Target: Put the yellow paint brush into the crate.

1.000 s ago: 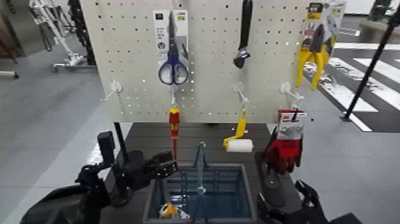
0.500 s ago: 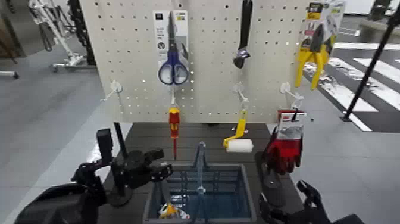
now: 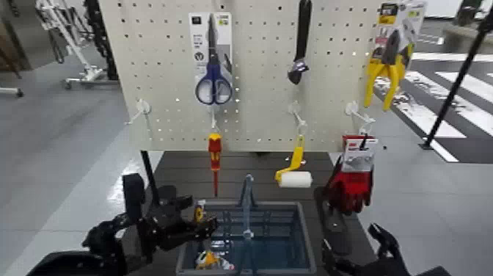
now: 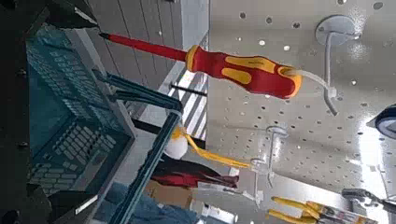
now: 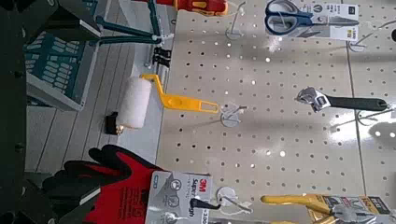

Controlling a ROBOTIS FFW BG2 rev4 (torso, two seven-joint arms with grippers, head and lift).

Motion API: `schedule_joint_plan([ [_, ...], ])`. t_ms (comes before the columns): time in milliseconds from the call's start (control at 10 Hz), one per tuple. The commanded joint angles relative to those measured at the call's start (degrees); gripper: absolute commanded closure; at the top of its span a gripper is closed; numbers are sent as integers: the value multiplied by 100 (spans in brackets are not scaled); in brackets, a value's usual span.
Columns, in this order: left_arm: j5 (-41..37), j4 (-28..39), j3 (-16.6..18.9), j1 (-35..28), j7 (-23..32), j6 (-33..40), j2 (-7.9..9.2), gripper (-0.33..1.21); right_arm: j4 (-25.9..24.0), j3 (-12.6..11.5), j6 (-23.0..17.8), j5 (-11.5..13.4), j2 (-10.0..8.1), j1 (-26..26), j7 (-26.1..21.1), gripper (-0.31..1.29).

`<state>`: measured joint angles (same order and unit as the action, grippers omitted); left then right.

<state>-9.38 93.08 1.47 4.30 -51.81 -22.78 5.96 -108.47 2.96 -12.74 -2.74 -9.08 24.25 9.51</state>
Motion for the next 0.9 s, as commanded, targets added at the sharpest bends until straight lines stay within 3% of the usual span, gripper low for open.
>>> schedule_joint_plan([
  [100,50,545,-235,-817,1226,819,-139,-6,-16,-15,44,-139,-50,27,86,15],
  [300,-29,641,-473,-1467,2272,1628,-376,-6,-60,-111,62,-192,-50,98,227,15],
  [600,314,650,-499,-2118,3406,3008,-789,-1,-113,-225,0,-376,-42,203,350,15],
  [900,217,598,-798,-2381,4082,3465,-745,2,-306,-252,264,-236,-33,282,253,15],
])
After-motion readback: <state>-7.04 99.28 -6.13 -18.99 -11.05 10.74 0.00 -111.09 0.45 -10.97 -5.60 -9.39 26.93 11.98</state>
